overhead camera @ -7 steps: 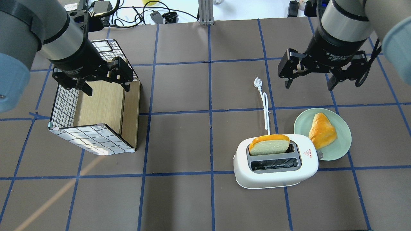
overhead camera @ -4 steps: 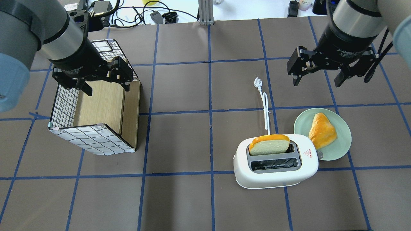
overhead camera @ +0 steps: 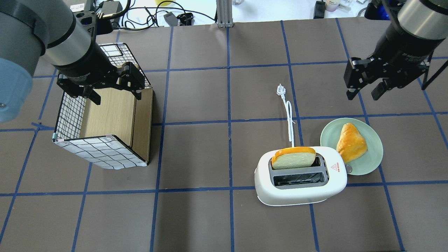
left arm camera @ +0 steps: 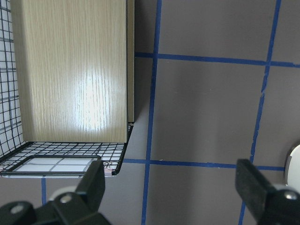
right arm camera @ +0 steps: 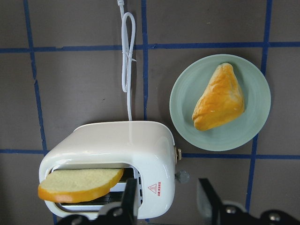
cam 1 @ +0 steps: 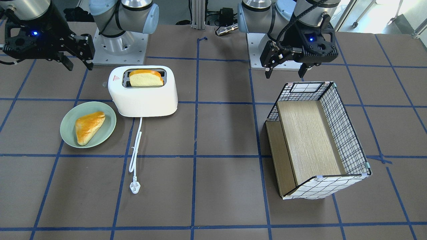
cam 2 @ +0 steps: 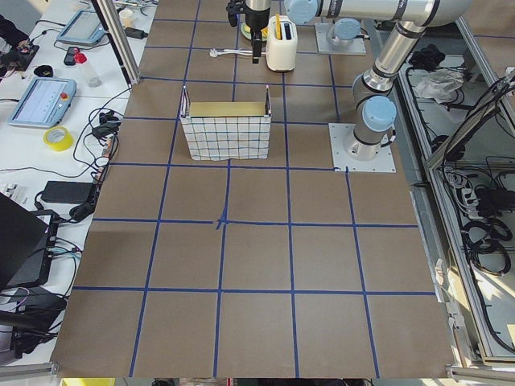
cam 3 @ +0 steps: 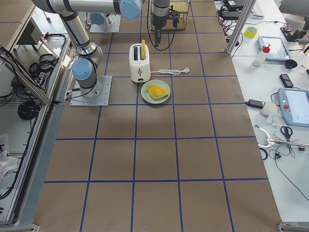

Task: Press toaster with right arm
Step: 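Move the right gripper outward and down beside the toaster's lever side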

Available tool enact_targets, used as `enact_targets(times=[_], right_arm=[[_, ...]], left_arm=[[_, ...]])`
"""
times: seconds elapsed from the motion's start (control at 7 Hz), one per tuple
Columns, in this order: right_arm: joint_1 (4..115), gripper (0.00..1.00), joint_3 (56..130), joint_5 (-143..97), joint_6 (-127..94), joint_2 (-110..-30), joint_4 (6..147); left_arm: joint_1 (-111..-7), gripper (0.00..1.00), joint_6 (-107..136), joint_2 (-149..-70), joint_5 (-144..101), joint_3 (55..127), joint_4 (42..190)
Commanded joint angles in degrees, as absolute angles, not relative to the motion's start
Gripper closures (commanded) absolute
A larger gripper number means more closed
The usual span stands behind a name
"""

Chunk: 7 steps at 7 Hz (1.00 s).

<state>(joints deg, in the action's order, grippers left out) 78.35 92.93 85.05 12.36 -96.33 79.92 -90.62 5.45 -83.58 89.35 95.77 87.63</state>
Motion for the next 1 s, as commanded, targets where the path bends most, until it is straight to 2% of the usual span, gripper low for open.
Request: enact_targets(times=[0.0, 0.43, 0.86], right_arm=[[69.48, 1.00, 93.86, 77.13, 21.15, -96.24, 74.64], [59.79, 1.00, 102.10, 70.43, 34.41, -96.24, 74.44], [55.83, 1.00, 109.49, 68.03, 41.12, -96.24, 72.87]], left_arm=[[-90.62, 0.00, 5.45, -83.58, 89.38, 95.80, 87.63], [-90.62, 0.00, 5.45, -83.58, 89.38, 95.80, 87.63], [-90.62, 0.00, 5.45, -83.58, 89.38, 95.71, 87.63]])
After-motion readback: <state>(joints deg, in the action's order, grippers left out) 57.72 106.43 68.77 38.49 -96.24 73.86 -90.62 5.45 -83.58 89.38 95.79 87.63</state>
